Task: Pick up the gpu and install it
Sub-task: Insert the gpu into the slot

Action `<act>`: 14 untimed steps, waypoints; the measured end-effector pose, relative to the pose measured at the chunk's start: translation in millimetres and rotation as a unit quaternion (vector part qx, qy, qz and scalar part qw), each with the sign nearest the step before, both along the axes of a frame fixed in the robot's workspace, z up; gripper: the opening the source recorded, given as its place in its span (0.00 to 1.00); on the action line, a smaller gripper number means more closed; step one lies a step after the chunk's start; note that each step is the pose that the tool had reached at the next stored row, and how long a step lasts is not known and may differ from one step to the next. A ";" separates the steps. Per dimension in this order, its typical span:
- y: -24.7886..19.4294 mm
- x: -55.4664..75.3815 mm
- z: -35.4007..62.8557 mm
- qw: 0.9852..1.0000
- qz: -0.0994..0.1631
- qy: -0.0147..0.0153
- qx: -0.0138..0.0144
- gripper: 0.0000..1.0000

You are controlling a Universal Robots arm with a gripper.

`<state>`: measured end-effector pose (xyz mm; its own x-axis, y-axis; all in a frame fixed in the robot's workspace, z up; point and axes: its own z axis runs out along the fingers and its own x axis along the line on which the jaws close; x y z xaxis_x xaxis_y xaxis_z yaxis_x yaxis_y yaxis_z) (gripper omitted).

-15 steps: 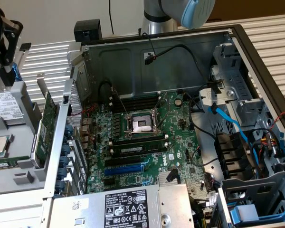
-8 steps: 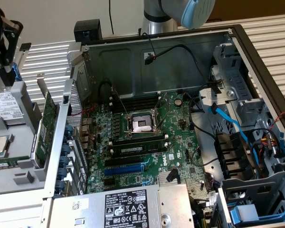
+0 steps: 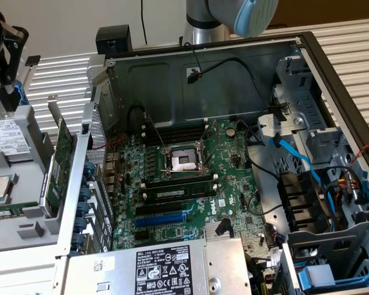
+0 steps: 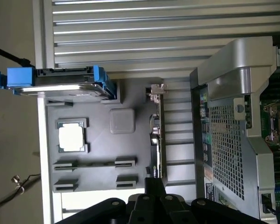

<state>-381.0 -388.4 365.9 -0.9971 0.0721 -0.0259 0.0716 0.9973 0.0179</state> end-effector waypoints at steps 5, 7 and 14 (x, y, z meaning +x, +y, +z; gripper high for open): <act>0.2 -1.4 -7.8 1.000 0.000 -0.001 0.000 0.11; 0.1 -1.7 -11.1 1.000 0.000 -0.001 0.000 0.11; 0.2 -0.9 -23.2 1.000 0.000 -0.002 0.001 0.11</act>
<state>-382.0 -388.1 342.7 -0.9969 0.0729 -0.0295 0.0723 0.9972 0.0199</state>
